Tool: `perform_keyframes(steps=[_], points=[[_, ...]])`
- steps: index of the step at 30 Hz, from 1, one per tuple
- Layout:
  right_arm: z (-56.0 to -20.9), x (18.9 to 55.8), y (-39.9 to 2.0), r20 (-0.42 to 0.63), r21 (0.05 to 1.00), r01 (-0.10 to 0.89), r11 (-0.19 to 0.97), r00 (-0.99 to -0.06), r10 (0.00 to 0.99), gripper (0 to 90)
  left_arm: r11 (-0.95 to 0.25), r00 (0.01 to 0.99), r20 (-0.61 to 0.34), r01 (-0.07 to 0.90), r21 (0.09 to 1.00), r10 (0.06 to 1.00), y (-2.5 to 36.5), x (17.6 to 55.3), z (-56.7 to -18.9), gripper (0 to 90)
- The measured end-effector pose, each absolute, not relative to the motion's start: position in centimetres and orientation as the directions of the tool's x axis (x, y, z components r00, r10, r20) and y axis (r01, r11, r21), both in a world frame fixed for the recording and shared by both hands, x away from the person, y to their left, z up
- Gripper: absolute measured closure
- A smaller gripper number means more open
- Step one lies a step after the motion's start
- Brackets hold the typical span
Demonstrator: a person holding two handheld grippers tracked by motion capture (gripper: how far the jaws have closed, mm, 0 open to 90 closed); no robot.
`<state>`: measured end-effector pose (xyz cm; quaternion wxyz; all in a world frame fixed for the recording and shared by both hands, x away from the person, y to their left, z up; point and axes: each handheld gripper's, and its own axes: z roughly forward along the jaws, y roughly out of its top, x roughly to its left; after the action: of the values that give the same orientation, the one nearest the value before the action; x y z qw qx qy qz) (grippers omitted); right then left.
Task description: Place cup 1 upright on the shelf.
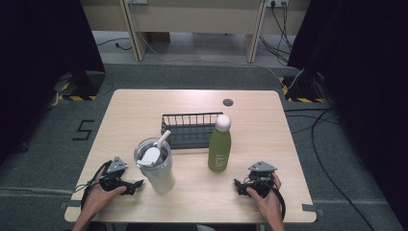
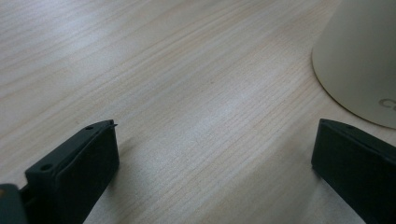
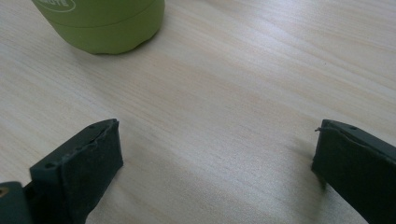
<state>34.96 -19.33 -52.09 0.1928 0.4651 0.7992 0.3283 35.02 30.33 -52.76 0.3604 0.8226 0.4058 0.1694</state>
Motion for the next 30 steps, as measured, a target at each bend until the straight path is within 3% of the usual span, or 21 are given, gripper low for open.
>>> perform_keyframes(steps=[20,25,27,30], points=[[-52.08,34.85,-19.48,-0.008,0.706,0.606,0.366,-0.510,0.860,2.3,-0.419,0.626,-0.012,0.536,0.733,0.780,30.30,34.94,-52.74,0.9],[-52.08,34.84,-19.49,-0.008,0.706,0.605,0.367,-0.511,0.859,2.3,-0.425,0.652,-0.021,0.519,0.741,0.758,30.37,34.83,-52.68,5.2],[-52.08,34.84,-19.49,-0.008,0.706,0.606,0.367,-0.511,0.859,2.3,-0.426,0.661,-0.021,0.507,0.749,0.750,30.38,34.74,-52.65,12.8],[-52.08,34.83,-19.50,-0.008,0.706,0.605,0.368,-0.512,0.859,2.3,-0.416,0.684,-0.034,0.481,0.771,0.728,30.39,34.60,-52.54,15.7]])
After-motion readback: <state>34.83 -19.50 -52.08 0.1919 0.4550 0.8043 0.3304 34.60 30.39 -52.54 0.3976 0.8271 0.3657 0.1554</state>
